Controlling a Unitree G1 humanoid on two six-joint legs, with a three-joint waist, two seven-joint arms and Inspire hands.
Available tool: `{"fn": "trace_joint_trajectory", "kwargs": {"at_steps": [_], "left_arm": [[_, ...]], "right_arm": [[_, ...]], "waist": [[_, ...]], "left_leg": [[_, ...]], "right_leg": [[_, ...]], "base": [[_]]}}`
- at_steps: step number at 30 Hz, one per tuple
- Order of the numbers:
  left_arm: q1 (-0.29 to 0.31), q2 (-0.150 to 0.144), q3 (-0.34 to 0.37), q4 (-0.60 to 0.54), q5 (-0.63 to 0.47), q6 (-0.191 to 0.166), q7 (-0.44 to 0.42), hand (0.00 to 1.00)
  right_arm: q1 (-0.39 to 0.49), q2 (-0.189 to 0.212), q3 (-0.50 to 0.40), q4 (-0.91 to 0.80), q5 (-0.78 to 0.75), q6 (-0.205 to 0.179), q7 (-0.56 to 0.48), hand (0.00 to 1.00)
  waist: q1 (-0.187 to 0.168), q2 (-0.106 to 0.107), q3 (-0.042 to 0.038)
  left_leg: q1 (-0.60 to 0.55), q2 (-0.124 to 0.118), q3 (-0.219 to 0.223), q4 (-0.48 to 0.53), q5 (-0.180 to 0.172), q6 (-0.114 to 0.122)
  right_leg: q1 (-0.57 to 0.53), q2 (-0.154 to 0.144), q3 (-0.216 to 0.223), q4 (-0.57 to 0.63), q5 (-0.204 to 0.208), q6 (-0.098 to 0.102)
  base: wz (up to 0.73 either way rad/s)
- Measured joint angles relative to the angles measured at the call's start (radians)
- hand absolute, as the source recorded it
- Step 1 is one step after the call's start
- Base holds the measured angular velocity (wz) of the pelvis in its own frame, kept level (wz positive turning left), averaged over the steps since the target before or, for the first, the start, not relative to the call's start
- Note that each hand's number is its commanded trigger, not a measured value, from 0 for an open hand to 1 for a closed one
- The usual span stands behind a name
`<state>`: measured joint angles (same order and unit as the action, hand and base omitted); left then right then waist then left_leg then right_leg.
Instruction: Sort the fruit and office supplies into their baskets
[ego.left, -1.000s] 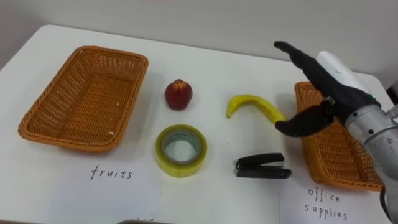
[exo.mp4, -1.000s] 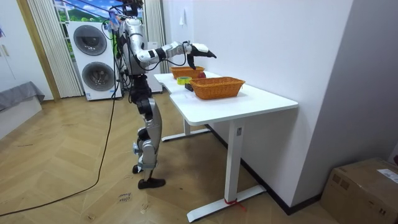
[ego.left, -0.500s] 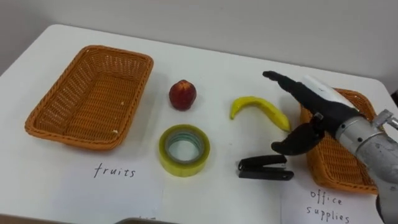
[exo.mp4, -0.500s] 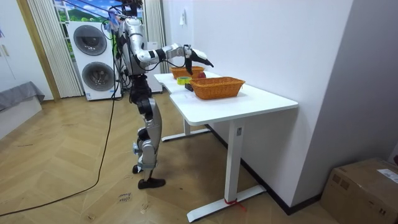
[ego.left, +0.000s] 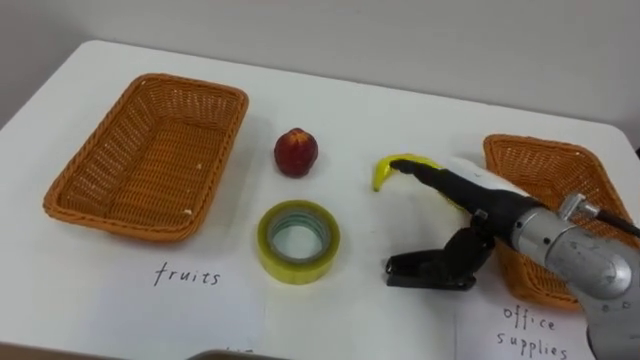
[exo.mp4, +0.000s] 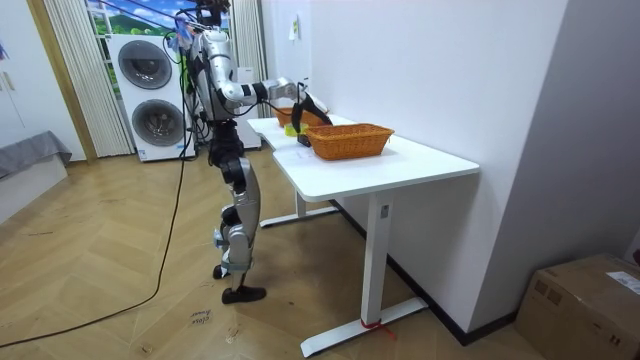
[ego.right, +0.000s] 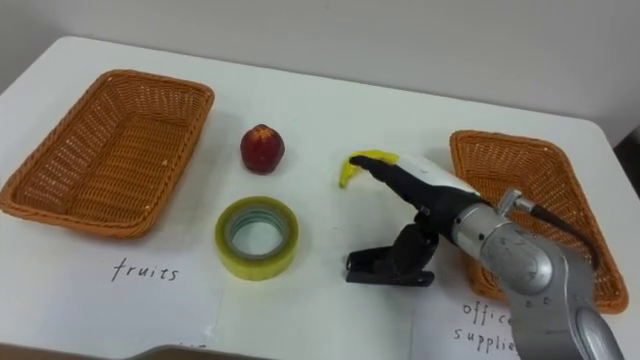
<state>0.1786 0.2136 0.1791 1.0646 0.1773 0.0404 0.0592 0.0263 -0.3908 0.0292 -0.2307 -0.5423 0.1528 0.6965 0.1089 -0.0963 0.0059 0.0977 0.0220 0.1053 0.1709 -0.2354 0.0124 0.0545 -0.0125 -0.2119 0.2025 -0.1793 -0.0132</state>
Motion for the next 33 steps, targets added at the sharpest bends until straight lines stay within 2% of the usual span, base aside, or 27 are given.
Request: {"fn": "trace_joint_trajectory", "kwargs": {"at_steps": [6,14,19,25,29,33], "left_arm": [[0.0,0.0,-0.024,-0.016,-0.012,0.004,-0.001,0.0],[0.0,0.001,-0.028,-0.034,-0.012,0.004,-0.002,0.0],[-0.008,0.001,-0.042,-0.037,-0.012,0.004,-0.004,0.0],[-0.013,0.001,-0.048,-0.031,-0.024,0.004,-0.003,0.0],[-0.008,0.001,-0.066,-0.022,-0.031,0.005,0.0,0.0],[-0.007,0.001,-0.067,-0.023,-0.03,0.006,0.003,0.0]], "right_arm": [[0.0,0.0,0.029,0.022,-0.001,0.019,0.024,0.0],[0.001,0.0,0.033,0.025,-0.001,0.022,0.037,0.0],[0.001,0.001,0.039,0.045,-0.009,0.023,0.04,0.0],[0.002,0.005,0.039,0.079,-0.039,0.023,0.04,0.0],[0.011,0.032,0.039,0.11,-0.097,0.026,0.037,0.0],[0.024,0.035,0.039,0.113,-0.1,0.022,0.019,0.0]], "waist": [[0.007,0.0,0.0],[0.009,-0.013,-0.0031],[0.009,-0.019,-0.0019],[0.009,-0.017,-0.0009],[0.008,-0.011,0.0012],[0.005,-0.006,-0.0003]], "left_leg": [[-0.001,0.0,-0.002,-0.003,0.0,0.0],[-0.002,0.0,-0.002,-0.003,0.0,0.0],[-0.002,-0.001,-0.002,-0.001,0.0,0.0],[0.0,-0.001,-0.002,0.0,0.0,0.0],[0.0,-0.001,-0.001,0.0,0.0,0.0],[0.0,-0.001,-0.001,-0.003,0.0,0.0]], "right_leg": [[0.0,0.001,-0.002,0.001,0.0,0.0],[-0.001,0.0,-0.002,0.001,0.0,0.0],[-0.001,0.0,0.001,0.001,0.0,0.0],[-0.002,0.001,0.006,0.001,0.0,0.0],[-0.001,0.001,0.008,0.001,0.0,0.0],[-0.002,0.001,0.008,0.001,0.0,0.0]], "base": [[0.0],[0.0],[0.0],[0.0],[0.0],[0.0]]}}
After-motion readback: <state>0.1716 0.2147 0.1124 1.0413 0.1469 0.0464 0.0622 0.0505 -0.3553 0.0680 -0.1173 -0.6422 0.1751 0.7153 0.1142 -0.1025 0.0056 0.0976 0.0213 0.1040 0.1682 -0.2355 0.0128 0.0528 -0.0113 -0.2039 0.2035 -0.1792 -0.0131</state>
